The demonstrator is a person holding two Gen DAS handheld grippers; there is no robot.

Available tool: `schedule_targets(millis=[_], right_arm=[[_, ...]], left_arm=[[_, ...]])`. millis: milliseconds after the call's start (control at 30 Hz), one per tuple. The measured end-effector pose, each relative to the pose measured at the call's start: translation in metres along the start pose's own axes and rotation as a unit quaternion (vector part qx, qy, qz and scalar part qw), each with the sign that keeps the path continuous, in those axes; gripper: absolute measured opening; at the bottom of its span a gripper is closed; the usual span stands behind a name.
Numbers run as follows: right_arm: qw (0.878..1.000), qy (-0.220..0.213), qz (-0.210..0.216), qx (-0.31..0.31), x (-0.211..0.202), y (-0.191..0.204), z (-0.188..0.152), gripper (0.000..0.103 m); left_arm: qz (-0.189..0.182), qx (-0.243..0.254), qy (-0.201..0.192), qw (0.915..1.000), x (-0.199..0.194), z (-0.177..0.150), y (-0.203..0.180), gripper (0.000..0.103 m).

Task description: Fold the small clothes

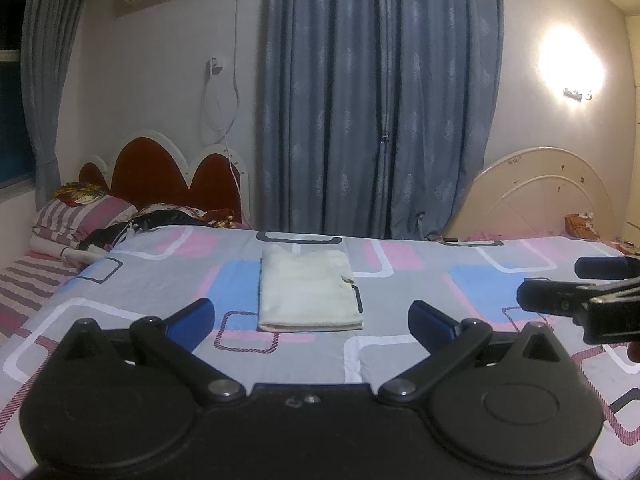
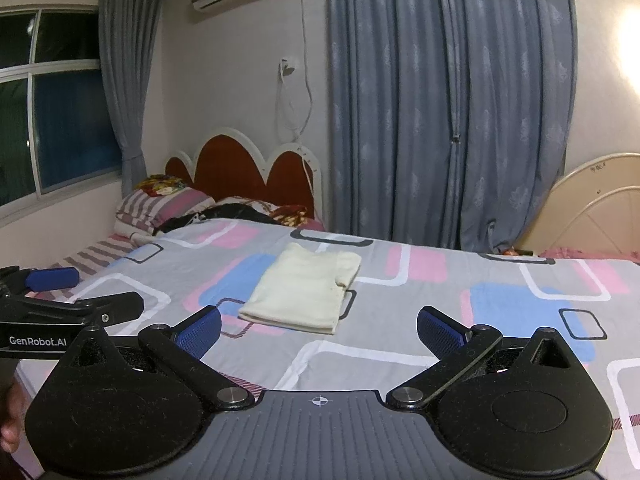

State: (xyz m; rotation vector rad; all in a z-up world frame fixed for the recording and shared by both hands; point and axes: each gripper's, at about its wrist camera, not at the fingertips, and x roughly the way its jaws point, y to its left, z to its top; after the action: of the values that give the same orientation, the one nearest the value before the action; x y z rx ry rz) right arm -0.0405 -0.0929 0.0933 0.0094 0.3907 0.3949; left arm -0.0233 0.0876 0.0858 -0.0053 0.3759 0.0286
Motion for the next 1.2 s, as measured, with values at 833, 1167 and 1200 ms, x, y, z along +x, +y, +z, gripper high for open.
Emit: schedule_targets(millis=[833,1167,1200], right_arm=[[1.0,-0.002,0.005,-0.001,0.0015,-0.0001,-0.0012,0.103],[1.0,-0.001,0.008,-0.004,0.0026,0.0017,0.0003,0.103],[1.0,-0.001,0.008,-0.004,0.0024,0.0015,0.0001,0.103]], left_arm=[[0.007,0.0,-0.005,1.0,0.0,0.0001,0.0035,0.103],[0.003,0.005,-0.005,1.0,0.0006,-0.0003,0.0076,0.103],[0.003,0.005,-0.005,1.0,0.0006,-0.0002,0.0079,0.103]])
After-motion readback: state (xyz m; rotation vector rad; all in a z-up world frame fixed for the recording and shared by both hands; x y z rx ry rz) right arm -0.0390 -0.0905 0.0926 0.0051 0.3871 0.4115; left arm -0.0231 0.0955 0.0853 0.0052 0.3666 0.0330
